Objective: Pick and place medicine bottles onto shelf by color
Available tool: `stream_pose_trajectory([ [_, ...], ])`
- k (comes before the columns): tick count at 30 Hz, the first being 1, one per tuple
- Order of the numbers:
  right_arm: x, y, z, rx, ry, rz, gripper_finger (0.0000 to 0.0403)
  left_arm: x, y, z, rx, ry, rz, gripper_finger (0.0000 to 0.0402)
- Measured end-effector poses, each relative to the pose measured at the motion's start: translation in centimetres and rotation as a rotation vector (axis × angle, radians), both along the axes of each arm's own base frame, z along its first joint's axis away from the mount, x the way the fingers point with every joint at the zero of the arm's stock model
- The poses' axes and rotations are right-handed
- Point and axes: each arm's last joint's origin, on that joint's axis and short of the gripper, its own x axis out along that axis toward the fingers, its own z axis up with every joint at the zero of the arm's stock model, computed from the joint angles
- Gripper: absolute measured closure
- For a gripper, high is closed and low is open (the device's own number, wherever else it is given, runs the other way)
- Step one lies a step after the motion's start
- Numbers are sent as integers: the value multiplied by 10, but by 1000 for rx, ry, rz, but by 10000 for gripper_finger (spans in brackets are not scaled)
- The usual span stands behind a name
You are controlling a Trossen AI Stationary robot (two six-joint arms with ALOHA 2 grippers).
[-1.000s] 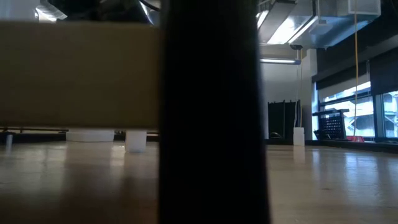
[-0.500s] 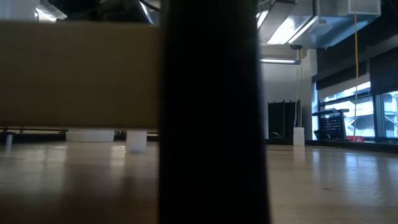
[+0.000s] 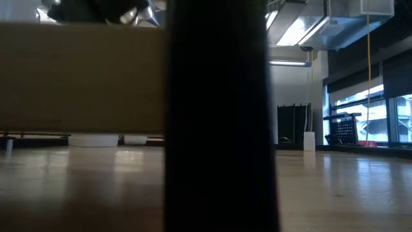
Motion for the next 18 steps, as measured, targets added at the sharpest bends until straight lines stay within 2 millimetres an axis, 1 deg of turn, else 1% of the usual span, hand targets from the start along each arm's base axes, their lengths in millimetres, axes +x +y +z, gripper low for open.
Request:
stream_pose_trajectory([
  [5, 0, 0, 0, -6, 5, 8, 177, -4, -15, 32, 5, -41, -40, 291],
  [8, -1, 0, 0, -17, 7, 23, 177, -3, -29, 49, 1, -94, -80, 291],
  [11, -1, 0, 0, -22, 10, 30, 177, -4, -45, 65, -4, -105, -119, 291],
  [14, -1, 0, -1, -33, 15, 53, 177, -6, -58, 81, 16, -119, -108, 291],
  [18, -4, 5, 1, -4, 23, 158, 177, -11, -77, 99, 23, -170, -74, 291],
])
